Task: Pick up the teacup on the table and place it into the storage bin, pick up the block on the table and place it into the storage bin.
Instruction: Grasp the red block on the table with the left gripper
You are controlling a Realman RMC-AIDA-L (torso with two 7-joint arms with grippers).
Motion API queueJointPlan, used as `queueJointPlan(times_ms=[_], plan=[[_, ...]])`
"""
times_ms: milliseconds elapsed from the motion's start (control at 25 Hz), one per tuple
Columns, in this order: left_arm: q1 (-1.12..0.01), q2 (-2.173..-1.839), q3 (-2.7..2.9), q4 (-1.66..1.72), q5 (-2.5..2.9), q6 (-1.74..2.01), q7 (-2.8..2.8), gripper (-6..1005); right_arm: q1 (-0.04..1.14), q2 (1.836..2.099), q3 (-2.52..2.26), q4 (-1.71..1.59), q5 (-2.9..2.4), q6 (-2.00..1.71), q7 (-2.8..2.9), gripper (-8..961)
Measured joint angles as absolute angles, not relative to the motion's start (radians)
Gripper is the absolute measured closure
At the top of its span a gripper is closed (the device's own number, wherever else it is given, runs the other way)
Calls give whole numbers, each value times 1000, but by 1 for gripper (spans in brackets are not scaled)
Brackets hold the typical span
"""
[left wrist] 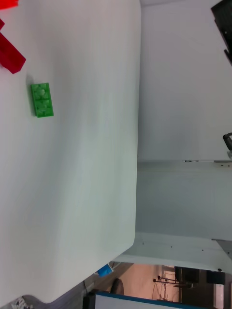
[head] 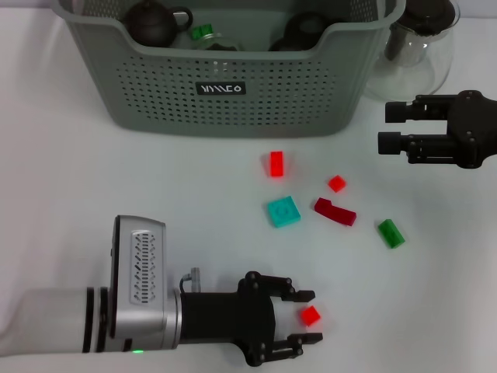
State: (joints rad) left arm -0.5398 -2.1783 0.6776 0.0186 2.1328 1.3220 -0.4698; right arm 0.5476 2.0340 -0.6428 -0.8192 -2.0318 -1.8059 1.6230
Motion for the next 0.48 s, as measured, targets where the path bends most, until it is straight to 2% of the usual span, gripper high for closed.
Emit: queueJointPlan(times_ms=[480], plan=[[-550, -2178, 681, -1, 2138, 1323, -466, 533, 549, 2035, -646, -818, -2033, -1805, 1623, 270]])
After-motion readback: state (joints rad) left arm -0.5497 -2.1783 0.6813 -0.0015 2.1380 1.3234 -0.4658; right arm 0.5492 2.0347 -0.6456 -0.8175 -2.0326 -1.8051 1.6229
